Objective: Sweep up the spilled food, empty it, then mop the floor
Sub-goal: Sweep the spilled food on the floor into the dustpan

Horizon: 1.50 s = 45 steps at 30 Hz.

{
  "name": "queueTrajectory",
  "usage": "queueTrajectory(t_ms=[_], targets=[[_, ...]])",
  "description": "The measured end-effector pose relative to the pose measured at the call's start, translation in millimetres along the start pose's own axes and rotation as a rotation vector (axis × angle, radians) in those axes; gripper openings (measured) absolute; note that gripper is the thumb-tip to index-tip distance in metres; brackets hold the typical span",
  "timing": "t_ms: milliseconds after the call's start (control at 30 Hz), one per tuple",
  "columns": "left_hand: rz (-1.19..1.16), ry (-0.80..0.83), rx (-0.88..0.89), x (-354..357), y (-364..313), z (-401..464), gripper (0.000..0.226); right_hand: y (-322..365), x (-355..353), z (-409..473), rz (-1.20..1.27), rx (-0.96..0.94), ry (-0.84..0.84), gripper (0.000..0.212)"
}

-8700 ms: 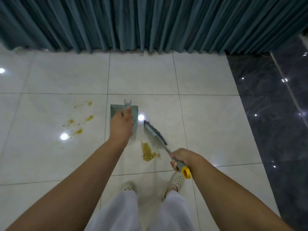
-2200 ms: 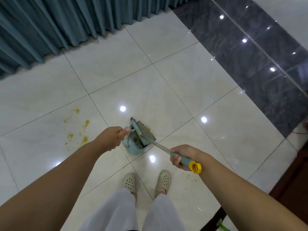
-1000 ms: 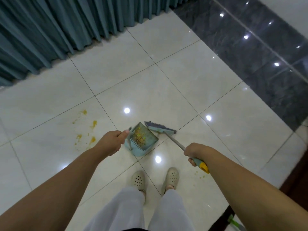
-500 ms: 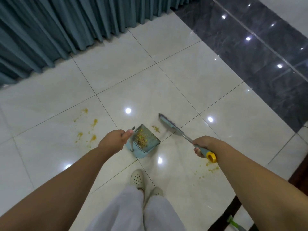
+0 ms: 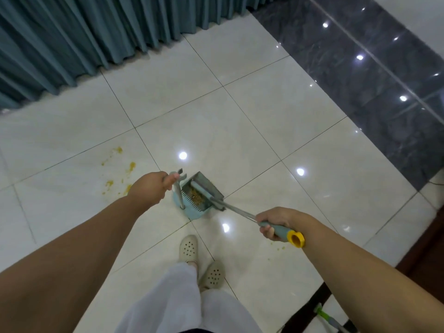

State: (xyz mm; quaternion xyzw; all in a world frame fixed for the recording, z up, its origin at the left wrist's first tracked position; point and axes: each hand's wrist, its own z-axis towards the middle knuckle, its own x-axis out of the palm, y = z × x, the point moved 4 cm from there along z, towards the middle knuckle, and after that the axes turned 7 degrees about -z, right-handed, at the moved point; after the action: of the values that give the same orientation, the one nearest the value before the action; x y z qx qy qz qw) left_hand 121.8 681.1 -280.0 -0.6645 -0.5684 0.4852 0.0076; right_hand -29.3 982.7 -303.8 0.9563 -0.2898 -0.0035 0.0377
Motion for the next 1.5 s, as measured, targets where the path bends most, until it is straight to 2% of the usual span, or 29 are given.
queueTrajectory(t_ms=[167, 367, 500, 633, 800, 1033, 1500], targets=[[0.058, 0.014, 0.016, 6.0, -4.6, -10.3, 0.050, -7.7, -12.2, -16.6, -0.017, -0.022, -0.018, 0.008], [0.159, -0.109, 0.022, 7.7, 13.1, -34.8, 0.055, 0.5, -22.5, -21.7, 0.014, -0.082, -0.045, 0.009], [0.135, -0.139, 0.015, 7.4, 28.5, -42.5, 0.053, 12.5, -23.7, -13.0, 0.041, -0.106, -0.093, 0.017], [0.163, -0.160, 0.009, 10.1, 38.1, -42.1, 0.052, 19.0, -12.6, 8.3, 0.014, -0.124, -0.133, 0.017], [0.209, -0.172, 0.008, 17.0, 37.6, -38.5, 0.058, 11.3, 11.9, 25.5, -0.066, -0.071, -0.083, 0.015], [0.204, -0.167, 0.008, 21.3, 39.4, -42.4, 0.059, -1.8, 18.4, 7.0, -0.114, -0.033, 0.022, 0.013], [0.180, -0.204, -0.032, 11.1, 52.2, -67.9, 0.058, 13.2, -6.4, -13.5, -0.121, -0.080, -0.092, 0.015]])
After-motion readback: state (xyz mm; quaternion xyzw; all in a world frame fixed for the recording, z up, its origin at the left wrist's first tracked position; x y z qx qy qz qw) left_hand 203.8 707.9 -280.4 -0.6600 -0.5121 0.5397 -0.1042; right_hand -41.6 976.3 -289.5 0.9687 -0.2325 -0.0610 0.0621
